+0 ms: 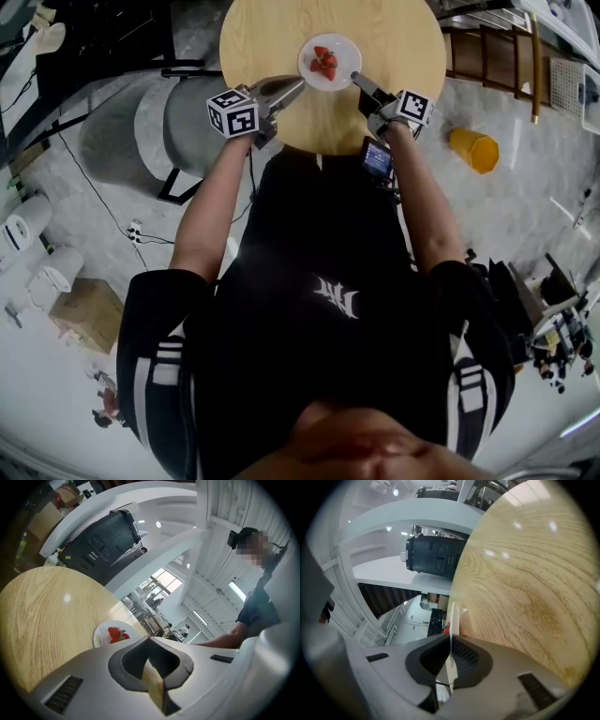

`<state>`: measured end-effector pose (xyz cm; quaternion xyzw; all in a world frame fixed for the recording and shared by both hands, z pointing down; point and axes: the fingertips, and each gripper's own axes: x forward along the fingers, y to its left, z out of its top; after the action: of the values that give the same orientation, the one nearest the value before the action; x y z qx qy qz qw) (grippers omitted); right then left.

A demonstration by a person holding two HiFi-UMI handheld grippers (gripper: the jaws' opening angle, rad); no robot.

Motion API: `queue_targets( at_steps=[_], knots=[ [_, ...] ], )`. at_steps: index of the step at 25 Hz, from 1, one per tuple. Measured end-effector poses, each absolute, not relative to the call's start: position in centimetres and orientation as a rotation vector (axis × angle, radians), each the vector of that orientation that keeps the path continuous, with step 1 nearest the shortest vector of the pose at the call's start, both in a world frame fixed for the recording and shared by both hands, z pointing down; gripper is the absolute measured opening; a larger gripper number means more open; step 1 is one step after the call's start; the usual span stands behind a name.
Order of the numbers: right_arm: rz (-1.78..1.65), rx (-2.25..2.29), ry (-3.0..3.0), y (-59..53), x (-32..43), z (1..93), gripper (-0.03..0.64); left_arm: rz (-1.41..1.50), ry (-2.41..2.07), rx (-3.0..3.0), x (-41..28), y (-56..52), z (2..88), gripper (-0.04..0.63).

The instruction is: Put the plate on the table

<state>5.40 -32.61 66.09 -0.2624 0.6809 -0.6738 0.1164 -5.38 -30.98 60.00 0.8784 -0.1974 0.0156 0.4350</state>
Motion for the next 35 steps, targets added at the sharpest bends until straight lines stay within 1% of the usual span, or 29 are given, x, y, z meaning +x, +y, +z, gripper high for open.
queue_targets(
  at_steps=[10,18,22,35],
  knots=[
    [-1.958,-0.832,2.058,-33.0,5.5,66.6,0.008,0.051,-0.476,2.177,-5.0,-30.2,60.4,0.002],
    [-1.984,-0.969,2.106,-32.8,6.2,67.7,0.003,0.061,-0.463,2.179,-4.9,-29.7,60.4,0.002],
    [-2.001,-1.055,2.153,-32.8,6.5,68.3,0.008,0.060,-0.460,2.179,-4.9,-29.6,60.4,0.002],
    [-2.011,-1.136,2.244,-33.0,6.6,69.0,0.020,0.070,-0.449,2.179,-4.6,-29.2,60.7,0.002]
  ],
)
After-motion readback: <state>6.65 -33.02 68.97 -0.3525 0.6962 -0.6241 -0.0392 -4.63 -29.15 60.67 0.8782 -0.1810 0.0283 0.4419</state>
